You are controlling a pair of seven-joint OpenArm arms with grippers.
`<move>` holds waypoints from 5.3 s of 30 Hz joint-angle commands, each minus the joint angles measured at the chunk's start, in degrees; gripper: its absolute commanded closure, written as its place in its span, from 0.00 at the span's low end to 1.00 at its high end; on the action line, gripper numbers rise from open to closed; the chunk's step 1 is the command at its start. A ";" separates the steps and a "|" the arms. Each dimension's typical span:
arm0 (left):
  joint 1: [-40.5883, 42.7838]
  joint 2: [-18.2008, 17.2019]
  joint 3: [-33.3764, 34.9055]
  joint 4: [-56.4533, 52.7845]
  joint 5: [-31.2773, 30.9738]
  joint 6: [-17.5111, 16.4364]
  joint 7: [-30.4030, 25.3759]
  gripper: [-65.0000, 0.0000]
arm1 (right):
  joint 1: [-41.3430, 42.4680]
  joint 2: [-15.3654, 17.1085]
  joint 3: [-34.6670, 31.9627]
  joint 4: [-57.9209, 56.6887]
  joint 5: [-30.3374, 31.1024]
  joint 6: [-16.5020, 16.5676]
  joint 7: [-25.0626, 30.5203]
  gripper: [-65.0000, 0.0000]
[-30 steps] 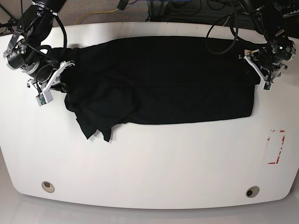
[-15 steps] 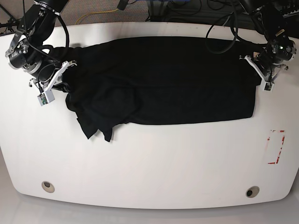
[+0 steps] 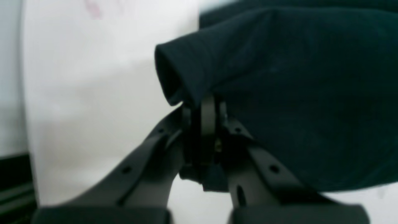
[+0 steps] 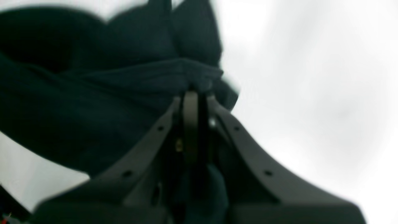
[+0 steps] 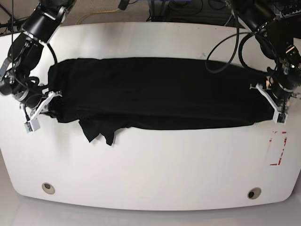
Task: Fold the T-shirt properly
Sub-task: 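Hold the shirt edge with both grippers and pull it taut, then lift the shirt with both grippers and lay it flat on the table, then release the shirt and move the left gripper to the shirt's hem, then grasp the hem corners with both grippers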
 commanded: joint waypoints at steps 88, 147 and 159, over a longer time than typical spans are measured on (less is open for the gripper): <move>23.31 -4.33 -0.79 5.73 -8.94 0.14 1.79 1.00 | -28.06 1.49 4.40 10.07 11.25 0.03 -3.95 1.00; -23.72 -9.43 -2.63 -62.40 6.36 0.14 -30.12 0.49 | -10.74 3.33 8.80 2.77 8.87 0.03 -3.64 0.27; -23.55 -8.81 0.44 -62.22 6.27 0.14 -30.03 1.00 | 14.58 2.98 4.05 -17.36 -15.39 0.03 2.60 0.27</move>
